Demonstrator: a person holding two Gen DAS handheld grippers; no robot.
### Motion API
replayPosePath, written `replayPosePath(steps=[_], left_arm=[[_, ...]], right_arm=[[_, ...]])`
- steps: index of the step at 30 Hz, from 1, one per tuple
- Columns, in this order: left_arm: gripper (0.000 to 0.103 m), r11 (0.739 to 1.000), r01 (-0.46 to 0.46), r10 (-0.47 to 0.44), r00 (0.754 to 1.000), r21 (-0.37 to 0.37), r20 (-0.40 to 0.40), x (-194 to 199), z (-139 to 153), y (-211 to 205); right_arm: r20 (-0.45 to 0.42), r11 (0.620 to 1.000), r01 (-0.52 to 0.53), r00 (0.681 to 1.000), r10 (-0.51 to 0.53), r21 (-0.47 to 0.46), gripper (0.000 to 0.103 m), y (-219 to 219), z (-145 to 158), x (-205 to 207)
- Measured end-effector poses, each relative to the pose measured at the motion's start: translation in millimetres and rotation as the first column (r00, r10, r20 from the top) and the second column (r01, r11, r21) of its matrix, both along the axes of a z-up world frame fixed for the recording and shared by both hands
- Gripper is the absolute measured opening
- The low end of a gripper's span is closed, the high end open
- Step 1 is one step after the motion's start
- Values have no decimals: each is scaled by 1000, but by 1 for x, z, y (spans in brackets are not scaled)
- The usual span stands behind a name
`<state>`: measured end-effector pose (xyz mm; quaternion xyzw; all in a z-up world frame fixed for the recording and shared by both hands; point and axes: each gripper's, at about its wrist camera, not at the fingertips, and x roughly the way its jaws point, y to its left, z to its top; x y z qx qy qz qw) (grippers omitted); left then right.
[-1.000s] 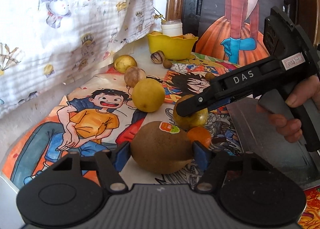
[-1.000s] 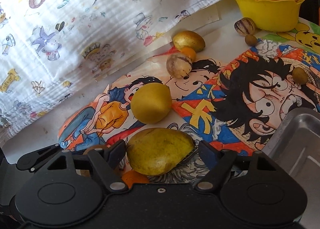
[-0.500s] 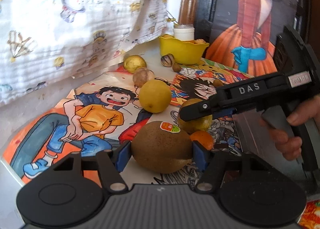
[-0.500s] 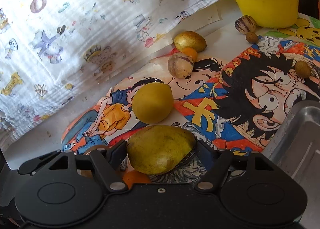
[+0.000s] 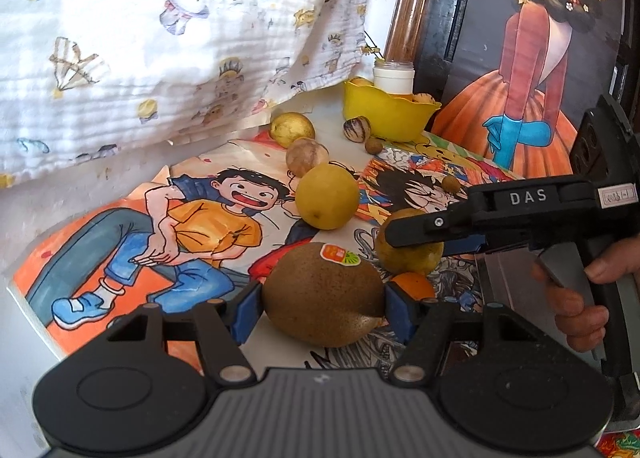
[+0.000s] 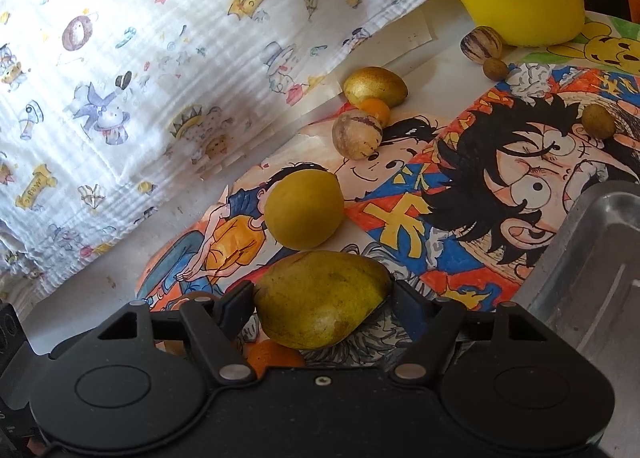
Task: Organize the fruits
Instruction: 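Carry the kiwi with the left tool while the right tool carries the pear to the tray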
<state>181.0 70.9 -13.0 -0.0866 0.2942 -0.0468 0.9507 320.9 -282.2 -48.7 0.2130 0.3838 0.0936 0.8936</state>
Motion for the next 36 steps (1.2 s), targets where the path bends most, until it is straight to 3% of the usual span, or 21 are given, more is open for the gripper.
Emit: replayPosePath(steps=[9, 19, 26, 29, 36], left_arm=[[68, 1000, 14, -14, 1000, -10, 26, 5, 11, -17], [68, 997, 80, -79, 995, -17, 57, 26, 38, -66], [68, 985, 157, -155, 988, -78, 23, 63, 40, -107], [68, 980, 188, -187, 982, -67, 22, 76, 35, -126], [68, 973, 224, -225, 974, -59, -7, 102, 21, -157]], right_arm=[[37, 999, 40, 999, -40, 14, 76, -26, 19, -28], [98, 983, 179, 980, -173, -48, 76, -98, 50, -91], [129, 965, 245, 964, -231, -98, 76, -147, 45, -123], [136, 958, 261, 960, -245, -117, 76, -161, 39, -130], [167, 935, 238, 966, -199, -263, 76, -165, 33, -139]])
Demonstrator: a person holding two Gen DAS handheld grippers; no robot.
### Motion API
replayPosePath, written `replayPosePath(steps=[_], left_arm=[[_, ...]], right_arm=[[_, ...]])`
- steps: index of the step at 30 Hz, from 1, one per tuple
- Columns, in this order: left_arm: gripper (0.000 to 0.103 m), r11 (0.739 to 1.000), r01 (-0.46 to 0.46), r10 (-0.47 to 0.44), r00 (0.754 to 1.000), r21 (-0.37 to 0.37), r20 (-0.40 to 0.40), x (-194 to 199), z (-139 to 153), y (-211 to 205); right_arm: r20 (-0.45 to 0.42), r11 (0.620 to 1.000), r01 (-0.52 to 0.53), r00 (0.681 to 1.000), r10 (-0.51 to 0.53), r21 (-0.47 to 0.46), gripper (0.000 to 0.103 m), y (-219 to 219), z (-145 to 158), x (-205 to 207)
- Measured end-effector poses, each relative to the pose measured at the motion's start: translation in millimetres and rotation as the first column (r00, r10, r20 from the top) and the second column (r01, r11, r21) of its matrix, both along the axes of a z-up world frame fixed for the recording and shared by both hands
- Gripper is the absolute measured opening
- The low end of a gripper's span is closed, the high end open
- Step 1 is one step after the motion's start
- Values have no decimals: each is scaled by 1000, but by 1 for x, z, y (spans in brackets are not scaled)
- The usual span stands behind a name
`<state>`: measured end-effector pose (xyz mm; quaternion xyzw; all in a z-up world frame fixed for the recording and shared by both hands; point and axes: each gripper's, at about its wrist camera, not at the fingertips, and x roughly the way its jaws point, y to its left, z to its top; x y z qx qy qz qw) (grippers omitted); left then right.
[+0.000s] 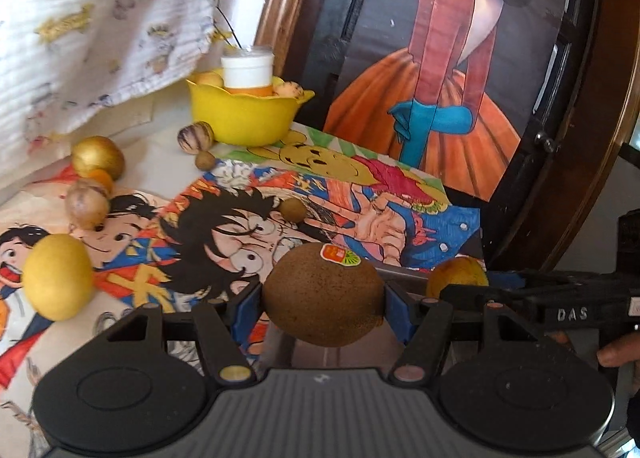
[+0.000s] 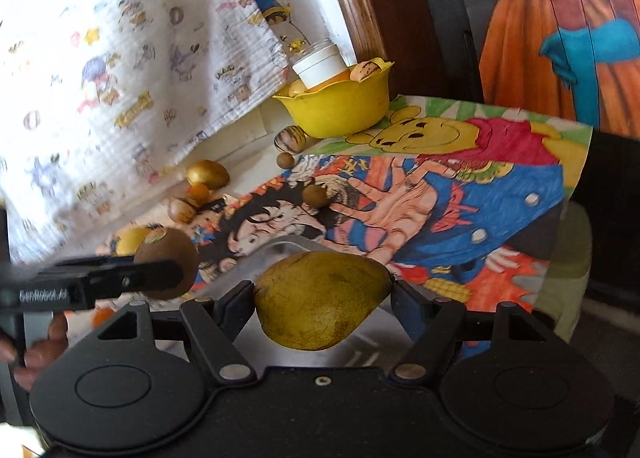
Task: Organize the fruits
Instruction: 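Carry the kiwi with the left tool while the right tool carries the pear to the tray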
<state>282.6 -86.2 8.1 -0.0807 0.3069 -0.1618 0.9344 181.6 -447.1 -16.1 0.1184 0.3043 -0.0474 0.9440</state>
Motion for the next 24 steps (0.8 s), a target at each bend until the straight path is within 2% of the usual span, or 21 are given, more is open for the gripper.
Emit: replayPosePath(steps=[8, 16, 24], left_arm=[[68, 998, 30, -28, 999, 55, -33, 11, -12, -19], [68, 986, 43, -37, 999, 161, -39, 13, -17, -32], [69, 982, 58, -48, 997, 179, -58, 14, -20, -33]], right_arm=[[-26, 986, -48, 999, 44, -158, 76, 12, -9, -3], [-24, 962, -78, 997, 74, -260, 76, 22, -15, -6], [-20, 945, -94, 996, 92, -313, 76, 28, -18, -10]])
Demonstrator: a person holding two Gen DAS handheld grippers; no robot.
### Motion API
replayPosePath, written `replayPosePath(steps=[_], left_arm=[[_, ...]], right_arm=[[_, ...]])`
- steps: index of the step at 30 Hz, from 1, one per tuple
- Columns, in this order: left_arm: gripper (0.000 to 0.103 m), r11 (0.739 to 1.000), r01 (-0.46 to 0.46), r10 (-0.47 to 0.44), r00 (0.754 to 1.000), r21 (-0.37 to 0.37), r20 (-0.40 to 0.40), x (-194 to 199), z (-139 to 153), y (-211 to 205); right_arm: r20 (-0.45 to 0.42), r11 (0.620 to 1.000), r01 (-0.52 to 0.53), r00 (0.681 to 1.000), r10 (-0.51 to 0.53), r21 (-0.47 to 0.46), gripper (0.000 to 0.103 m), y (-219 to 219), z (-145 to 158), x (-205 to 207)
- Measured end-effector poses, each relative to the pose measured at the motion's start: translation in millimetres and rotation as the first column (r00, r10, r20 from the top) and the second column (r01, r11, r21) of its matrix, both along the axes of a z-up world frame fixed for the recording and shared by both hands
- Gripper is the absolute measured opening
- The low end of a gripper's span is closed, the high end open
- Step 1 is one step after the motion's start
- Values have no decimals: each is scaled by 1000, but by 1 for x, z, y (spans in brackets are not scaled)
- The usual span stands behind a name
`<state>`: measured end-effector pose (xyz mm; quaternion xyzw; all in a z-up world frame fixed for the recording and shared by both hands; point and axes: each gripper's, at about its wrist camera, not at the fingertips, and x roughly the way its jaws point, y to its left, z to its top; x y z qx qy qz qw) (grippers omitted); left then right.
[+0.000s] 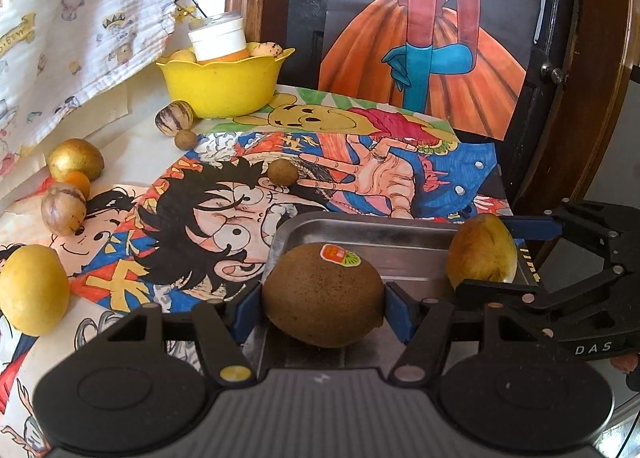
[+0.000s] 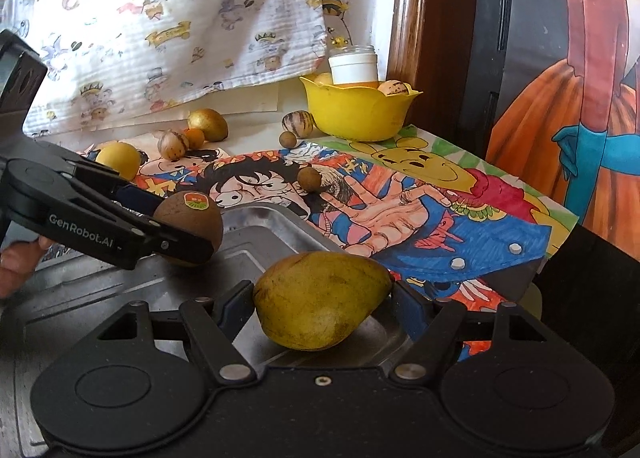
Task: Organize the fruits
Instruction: 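Carry the kiwi with the left tool while the right tool carries the pear to the tray, then lower the kiwi onto the tray and open the left gripper while the right releases the pear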
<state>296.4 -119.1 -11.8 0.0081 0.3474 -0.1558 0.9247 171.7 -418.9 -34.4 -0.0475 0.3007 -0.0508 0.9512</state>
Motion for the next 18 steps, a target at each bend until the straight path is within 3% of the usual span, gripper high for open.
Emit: replayPosePath(steps=[9, 13, 18], left_arm=[[71, 1000, 9, -9, 1000, 15, 2, -2, 0, -2], [82, 1000, -5, 5, 1000, -22, 0, -5, 4, 3], [88, 998, -37, 38, 999, -52, 11, -15, 14, 11]], right_arm=[[13, 999, -6, 1000, 7, -46, 77, 7, -3, -4], [18, 998, -8, 1000, 9, -57, 78, 8, -2, -9], [45, 998, -4, 999, 7, -64, 87, 14, 7, -22]])
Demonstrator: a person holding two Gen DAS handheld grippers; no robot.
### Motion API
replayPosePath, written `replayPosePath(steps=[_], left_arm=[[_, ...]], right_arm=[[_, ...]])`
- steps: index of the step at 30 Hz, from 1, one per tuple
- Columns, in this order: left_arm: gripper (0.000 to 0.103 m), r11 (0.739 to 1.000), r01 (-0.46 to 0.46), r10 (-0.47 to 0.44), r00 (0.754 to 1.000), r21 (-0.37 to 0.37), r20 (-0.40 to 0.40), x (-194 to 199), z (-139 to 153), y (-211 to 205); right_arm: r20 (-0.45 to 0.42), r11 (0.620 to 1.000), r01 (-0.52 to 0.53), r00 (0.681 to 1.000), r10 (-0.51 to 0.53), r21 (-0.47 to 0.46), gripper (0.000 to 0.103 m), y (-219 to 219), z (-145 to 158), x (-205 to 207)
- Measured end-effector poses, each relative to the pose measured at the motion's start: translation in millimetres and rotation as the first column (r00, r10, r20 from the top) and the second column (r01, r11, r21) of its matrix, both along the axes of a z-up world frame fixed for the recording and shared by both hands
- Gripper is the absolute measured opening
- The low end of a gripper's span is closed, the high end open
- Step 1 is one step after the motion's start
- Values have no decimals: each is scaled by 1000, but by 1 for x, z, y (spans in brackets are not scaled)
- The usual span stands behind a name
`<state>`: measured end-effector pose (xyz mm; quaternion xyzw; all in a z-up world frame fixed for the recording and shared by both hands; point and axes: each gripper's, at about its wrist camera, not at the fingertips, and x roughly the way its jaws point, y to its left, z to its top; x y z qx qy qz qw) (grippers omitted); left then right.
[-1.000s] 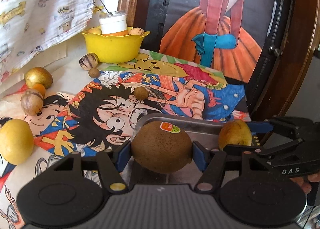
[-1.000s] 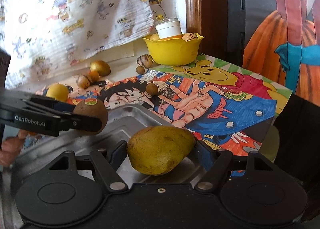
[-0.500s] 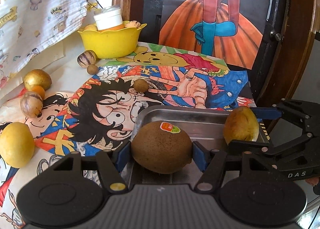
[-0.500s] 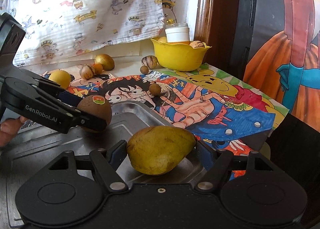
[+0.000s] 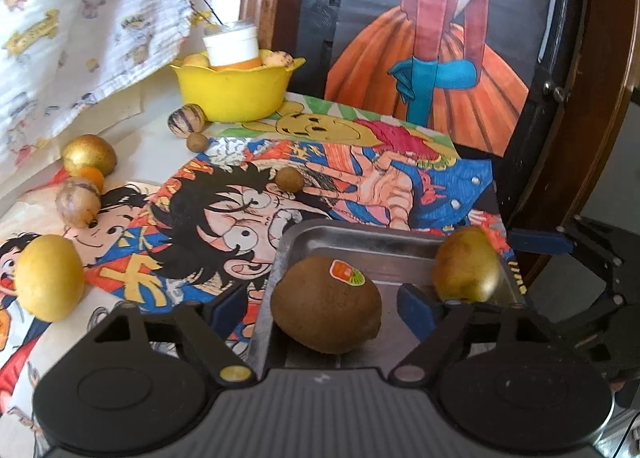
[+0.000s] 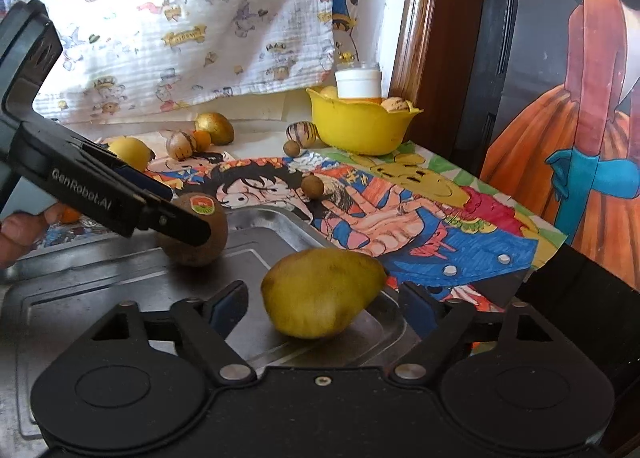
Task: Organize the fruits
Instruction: 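Lower the kiwi onto the tray and open the left gripper while the right releases the pear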
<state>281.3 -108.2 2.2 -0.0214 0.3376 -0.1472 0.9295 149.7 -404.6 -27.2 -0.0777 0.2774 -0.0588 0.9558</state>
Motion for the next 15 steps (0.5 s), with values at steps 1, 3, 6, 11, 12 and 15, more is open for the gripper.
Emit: replayPosePath(steps=[1, 3, 6, 11, 12, 15], left_arm=[[91, 1000, -7, 7, 1000, -4, 7, -3, 3, 1], [96, 1000, -18, 18, 999, -13, 28, -12, 8, 3], [102, 999, -34, 35, 998, -20, 61, -28, 15, 6], [103, 998, -59, 62, 994, -35, 91, -53, 25, 12], [103, 997, -63, 66, 993, -35, 100, -58, 27, 13], [103, 997, -73, 75, 989, -27, 125, -73, 30, 18]], right_arm=[[6, 1000, 3, 1000, -3, 4, 89, 2, 2, -3], [22, 1000, 9, 1000, -9, 14, 92, 6, 7, -10], [44, 1000, 20, 999, -21, 18, 97, 16, 15, -21], [68, 999, 19, 997, -21, 26, 102, 34, 26, -37], [71, 1000, 18, 997, -19, 26, 102, 38, 28, -41], [74, 999, 15, 997, -18, 35, 102, 49, 32, -50]])
